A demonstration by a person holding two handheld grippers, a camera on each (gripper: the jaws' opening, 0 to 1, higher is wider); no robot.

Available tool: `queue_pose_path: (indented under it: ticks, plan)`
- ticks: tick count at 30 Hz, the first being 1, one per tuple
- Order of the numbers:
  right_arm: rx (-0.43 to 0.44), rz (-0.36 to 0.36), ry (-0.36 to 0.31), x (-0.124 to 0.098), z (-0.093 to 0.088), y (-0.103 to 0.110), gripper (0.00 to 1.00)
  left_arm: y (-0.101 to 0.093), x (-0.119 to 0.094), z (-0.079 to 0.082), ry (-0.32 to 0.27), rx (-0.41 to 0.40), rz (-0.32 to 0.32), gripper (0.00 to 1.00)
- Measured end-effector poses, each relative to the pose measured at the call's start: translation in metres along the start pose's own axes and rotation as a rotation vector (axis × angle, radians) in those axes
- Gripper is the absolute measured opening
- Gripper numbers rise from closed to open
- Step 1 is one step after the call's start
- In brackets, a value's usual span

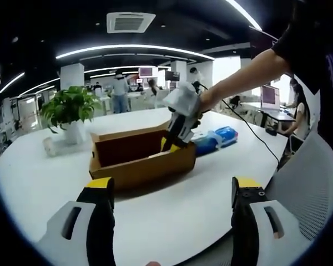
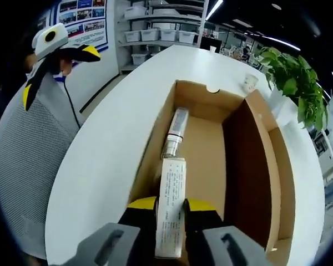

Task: Operate the shoe box by opening the lid, removing the specified soft item, and placing it in the target area until the item is outside and the box remains undamaged.

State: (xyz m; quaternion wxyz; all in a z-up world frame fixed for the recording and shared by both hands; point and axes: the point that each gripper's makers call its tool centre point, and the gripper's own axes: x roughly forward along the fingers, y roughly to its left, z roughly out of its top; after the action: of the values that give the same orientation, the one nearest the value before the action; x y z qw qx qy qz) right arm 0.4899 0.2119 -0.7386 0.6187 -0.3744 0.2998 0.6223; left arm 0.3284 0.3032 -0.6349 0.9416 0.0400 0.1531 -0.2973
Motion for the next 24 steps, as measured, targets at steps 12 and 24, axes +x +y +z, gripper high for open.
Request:
queue_pose_path:
  ticks: [12,24]
  plan:
    - [-0.025,-0.054,-0.056,-0.027,0.015,-0.006,0.14,-0.004,0.001,0.001,-0.009,0.001,-0.018,0.88]
    - [-0.04,-0.1,-0.098,-0.054,0.032,-0.01,0.14,-0.006,0.001,0.002,-0.016,0.006,-0.025,0.93]
